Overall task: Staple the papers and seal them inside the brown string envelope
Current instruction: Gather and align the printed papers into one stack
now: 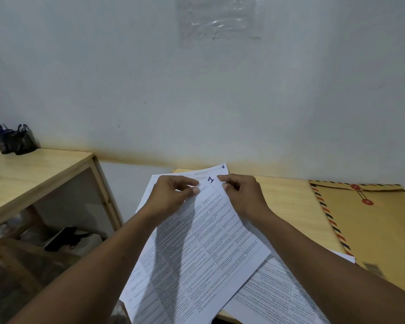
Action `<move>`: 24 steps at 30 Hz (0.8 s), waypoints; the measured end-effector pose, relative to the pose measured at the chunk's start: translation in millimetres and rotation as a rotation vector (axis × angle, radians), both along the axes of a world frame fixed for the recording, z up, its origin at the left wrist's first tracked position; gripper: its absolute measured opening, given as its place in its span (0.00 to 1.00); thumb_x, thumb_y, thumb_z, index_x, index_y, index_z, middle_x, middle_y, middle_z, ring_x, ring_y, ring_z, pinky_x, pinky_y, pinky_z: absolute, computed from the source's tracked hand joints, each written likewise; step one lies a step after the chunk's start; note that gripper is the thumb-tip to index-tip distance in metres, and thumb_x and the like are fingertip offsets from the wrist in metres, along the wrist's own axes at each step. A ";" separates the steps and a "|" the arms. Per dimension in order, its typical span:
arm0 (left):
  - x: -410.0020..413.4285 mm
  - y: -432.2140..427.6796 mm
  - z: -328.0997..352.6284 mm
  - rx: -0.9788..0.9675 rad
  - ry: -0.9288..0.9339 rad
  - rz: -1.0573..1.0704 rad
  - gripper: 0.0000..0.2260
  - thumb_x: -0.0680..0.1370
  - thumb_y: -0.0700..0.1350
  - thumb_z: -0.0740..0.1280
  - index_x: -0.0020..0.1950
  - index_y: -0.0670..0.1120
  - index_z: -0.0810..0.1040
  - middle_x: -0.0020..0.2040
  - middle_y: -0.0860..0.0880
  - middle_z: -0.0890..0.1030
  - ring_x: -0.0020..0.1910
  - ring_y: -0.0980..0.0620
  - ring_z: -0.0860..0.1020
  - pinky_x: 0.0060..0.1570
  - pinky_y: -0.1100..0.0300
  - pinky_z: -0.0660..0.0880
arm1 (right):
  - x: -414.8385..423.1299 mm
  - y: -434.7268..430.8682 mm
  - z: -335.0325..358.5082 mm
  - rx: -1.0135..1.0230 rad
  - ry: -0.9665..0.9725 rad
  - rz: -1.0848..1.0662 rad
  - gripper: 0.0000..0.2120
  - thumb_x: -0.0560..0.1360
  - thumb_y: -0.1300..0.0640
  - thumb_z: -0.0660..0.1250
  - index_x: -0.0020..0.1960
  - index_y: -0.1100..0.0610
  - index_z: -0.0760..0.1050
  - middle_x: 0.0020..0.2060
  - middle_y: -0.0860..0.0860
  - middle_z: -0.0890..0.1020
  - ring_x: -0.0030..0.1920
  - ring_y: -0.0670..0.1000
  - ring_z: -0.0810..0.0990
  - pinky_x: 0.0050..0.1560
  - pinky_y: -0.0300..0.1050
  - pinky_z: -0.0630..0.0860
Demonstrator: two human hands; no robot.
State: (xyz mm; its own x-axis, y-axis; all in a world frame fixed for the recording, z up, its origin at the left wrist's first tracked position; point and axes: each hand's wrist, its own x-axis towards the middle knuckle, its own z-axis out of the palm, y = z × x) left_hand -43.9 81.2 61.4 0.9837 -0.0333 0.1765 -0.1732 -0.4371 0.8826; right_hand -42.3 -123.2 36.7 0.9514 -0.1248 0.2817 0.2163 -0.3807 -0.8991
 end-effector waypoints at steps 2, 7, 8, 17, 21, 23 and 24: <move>-1.0 5.8 1.8 0.020 0.039 -0.033 0.06 0.73 0.46 0.78 0.49 0.53 0.88 0.45 0.46 0.87 0.42 0.54 0.81 0.46 0.58 0.77 | -1.1 1.3 -1.2 0.031 0.031 0.027 0.13 0.80 0.62 0.66 0.58 0.50 0.84 0.49 0.49 0.86 0.48 0.51 0.83 0.38 0.25 0.71; -6.4 24.1 -9.7 0.041 0.098 -0.054 0.06 0.73 0.44 0.79 0.47 0.53 0.88 0.40 0.50 0.87 0.40 0.55 0.81 0.49 0.56 0.77 | -2.5 -1.3 -6.1 -0.034 0.161 0.170 0.11 0.79 0.61 0.66 0.56 0.51 0.84 0.46 0.47 0.85 0.44 0.46 0.81 0.46 0.37 0.74; -8.2 29.7 -13.6 0.048 0.119 -0.058 0.06 0.73 0.44 0.79 0.47 0.53 0.88 0.39 0.50 0.87 0.39 0.56 0.80 0.49 0.56 0.76 | -2.5 -5.5 -6.3 -0.077 0.193 0.200 0.12 0.79 0.62 0.65 0.56 0.52 0.84 0.44 0.48 0.85 0.42 0.46 0.81 0.44 0.38 0.75; -29.8 79.0 -40.2 0.126 0.350 -0.037 0.06 0.72 0.40 0.79 0.47 0.49 0.89 0.49 0.43 0.88 0.51 0.47 0.86 0.55 0.59 0.80 | -14.3 -21.9 -22.2 -0.522 0.227 0.360 0.09 0.79 0.59 0.67 0.56 0.51 0.83 0.53 0.48 0.84 0.45 0.41 0.79 0.44 0.32 0.71; -36.4 85.8 -43.1 0.123 0.375 -0.047 0.07 0.71 0.41 0.80 0.47 0.50 0.89 0.47 0.43 0.88 0.53 0.44 0.85 0.61 0.52 0.79 | -13.6 -17.3 -26.5 -0.605 0.182 0.278 0.12 0.78 0.61 0.66 0.60 0.54 0.81 0.57 0.52 0.81 0.48 0.47 0.77 0.50 0.38 0.71; -38.6 89.3 -44.8 0.134 0.392 -0.071 0.07 0.70 0.42 0.80 0.47 0.50 0.89 0.46 0.44 0.88 0.54 0.43 0.85 0.62 0.51 0.79 | -15.2 -14.9 -27.5 -0.651 0.206 0.293 0.15 0.77 0.62 0.67 0.62 0.54 0.79 0.60 0.51 0.79 0.52 0.48 0.76 0.53 0.40 0.71; -39.4 91.5 -45.9 0.134 0.394 -0.081 0.08 0.70 0.42 0.81 0.48 0.50 0.89 0.47 0.43 0.88 0.54 0.43 0.85 0.63 0.50 0.79 | -17.3 -12.8 -27.5 -0.662 0.207 0.311 0.16 0.76 0.63 0.67 0.62 0.53 0.79 0.61 0.50 0.79 0.55 0.48 0.76 0.55 0.42 0.72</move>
